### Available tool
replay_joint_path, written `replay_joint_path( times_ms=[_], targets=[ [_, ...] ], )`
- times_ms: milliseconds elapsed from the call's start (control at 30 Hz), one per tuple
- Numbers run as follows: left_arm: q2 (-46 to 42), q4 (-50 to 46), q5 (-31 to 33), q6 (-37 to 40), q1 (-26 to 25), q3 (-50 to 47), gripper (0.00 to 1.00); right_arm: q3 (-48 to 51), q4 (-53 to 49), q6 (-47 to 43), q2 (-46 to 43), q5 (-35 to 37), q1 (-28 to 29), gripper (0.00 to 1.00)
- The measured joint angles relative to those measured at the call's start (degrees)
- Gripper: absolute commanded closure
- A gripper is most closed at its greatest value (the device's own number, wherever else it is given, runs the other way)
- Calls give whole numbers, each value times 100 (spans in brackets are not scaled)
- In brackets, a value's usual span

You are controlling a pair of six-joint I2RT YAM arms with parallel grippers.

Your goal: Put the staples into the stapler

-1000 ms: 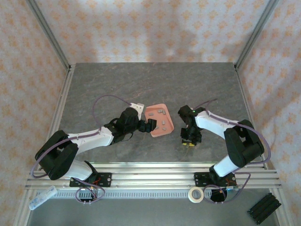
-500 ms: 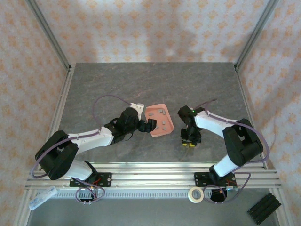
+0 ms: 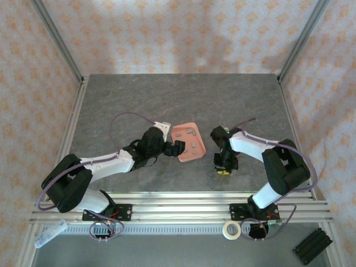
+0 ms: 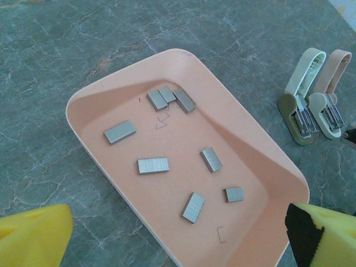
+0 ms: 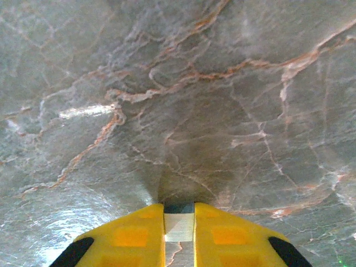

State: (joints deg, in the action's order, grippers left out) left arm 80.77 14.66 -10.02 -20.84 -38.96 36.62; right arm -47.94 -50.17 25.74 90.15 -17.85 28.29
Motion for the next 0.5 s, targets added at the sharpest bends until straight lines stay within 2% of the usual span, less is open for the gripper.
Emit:
replay_joint_path(
  times_ms=[100,500],
  targets=[
    [-15,-26,7,22,0,0,2,0,17,-26,-2,0,0,76],
    [-17,-31,20,42,0,0,2,-4,20,-28,-2,4,0,76]
  ],
)
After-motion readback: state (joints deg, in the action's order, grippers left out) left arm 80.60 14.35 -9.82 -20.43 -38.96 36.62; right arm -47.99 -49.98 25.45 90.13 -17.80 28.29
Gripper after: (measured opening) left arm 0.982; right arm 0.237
